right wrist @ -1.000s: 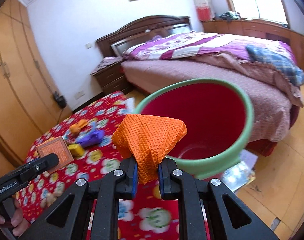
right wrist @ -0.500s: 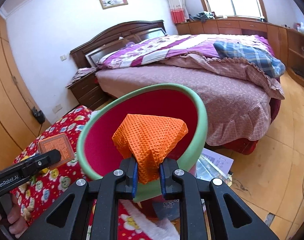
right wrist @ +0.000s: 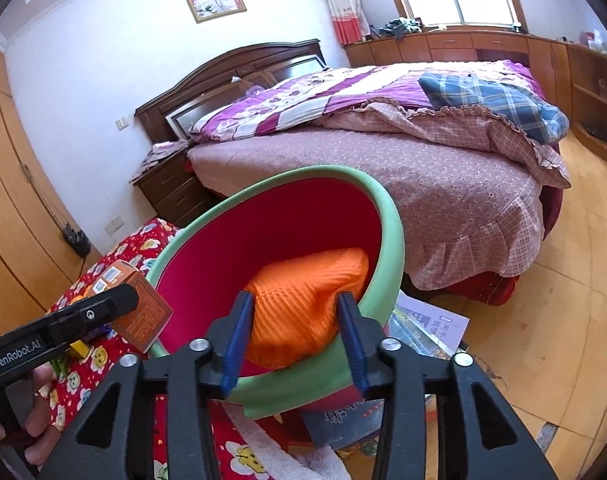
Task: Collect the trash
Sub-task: 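Drop the orange net and brown box into the red bucket with both tools, then grasp the yellow foam net with the left tool while the right tool grasps the purple wrapper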
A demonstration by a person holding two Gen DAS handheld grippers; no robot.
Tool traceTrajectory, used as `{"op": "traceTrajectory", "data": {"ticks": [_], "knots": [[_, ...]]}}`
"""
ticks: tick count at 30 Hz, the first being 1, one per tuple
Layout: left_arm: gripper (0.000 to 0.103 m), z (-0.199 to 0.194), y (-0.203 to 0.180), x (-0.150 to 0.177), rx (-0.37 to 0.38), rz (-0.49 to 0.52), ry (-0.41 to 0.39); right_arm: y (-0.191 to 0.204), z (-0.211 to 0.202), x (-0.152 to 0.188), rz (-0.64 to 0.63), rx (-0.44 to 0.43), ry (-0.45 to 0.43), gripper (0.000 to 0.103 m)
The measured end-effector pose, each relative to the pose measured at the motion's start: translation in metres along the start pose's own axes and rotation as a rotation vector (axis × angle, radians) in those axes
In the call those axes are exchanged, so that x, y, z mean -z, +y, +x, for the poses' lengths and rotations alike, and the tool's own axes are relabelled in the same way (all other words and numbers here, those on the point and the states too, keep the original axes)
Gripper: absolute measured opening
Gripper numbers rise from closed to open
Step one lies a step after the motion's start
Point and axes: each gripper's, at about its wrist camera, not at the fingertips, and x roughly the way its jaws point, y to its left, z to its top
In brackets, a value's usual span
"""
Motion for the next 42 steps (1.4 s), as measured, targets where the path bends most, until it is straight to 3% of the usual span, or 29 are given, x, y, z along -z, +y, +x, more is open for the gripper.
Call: {"op": "traceTrajectory", "data": {"ticks": [18,20,24,28,42], "knots": [[0.058,-0.042,0.004,0.012,-0.003,-0.015,-0.047,0.011,-0.034,0.003,-0.001,0.009,-0.047,0.051],[0.058,-0.049,0.009,0.016,-0.016,-0.024,-0.05,0.014,-0.037,0.004,-0.006,0.006,-0.049,0.059],[0.058,-0.064,0.021,0.022,-0.043,-0.047,-0.061,0.024,-0.042,0.006,-0.021,-0.006,-0.045,0.061],[0.058,-0.082,0.041,0.025,-0.085,-0.073,-0.079,0.034,-0.044,0.009,-0.02,-0.009,-0.035,0.07],[0.059,-0.136,0.163,0.023,-0.27,-0.238,-0.1,0.068,-0.04,0.017,-0.026,-0.028,0.011,0.072]]}}
